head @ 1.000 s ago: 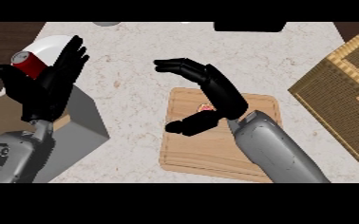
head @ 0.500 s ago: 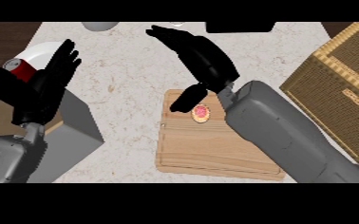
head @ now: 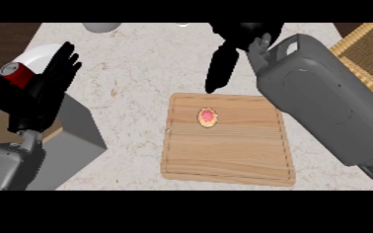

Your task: Pick the cupcake from the cutting board and place it in the basket

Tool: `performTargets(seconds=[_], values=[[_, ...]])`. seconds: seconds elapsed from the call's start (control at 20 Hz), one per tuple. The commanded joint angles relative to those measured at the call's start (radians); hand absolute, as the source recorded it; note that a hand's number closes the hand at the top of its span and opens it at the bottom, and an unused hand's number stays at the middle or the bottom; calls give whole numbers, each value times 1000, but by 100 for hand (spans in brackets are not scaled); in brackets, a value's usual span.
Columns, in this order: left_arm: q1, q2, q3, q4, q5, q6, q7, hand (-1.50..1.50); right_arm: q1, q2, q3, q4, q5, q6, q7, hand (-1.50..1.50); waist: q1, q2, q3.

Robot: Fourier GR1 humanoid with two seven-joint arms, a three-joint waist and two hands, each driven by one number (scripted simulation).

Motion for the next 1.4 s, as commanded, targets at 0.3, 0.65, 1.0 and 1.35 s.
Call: performTargets(seconds=[0.3, 0.65, 1.0, 1.35], values=[[99, 10, 43, 139, 6, -35, -39, 0, 0, -65, -146, -103, -300, 270, 172, -150, -12, 17, -24], [108, 17, 57, 106, 18, -54, -24, 0, 257, -161, -234, -280, -272, 179, 25, -150, -16, 23, -20], [109, -5, 37, 96, -10, -44, -32, 0, 459, -133, -183, -413, -174, 109, -58, -150, -4, 25, -21], [87, -8, 47, 100, 3, -68, -29, 0, 595, -62, -123, -356, 19, -53, -239, -150, 19, 31, -21]])
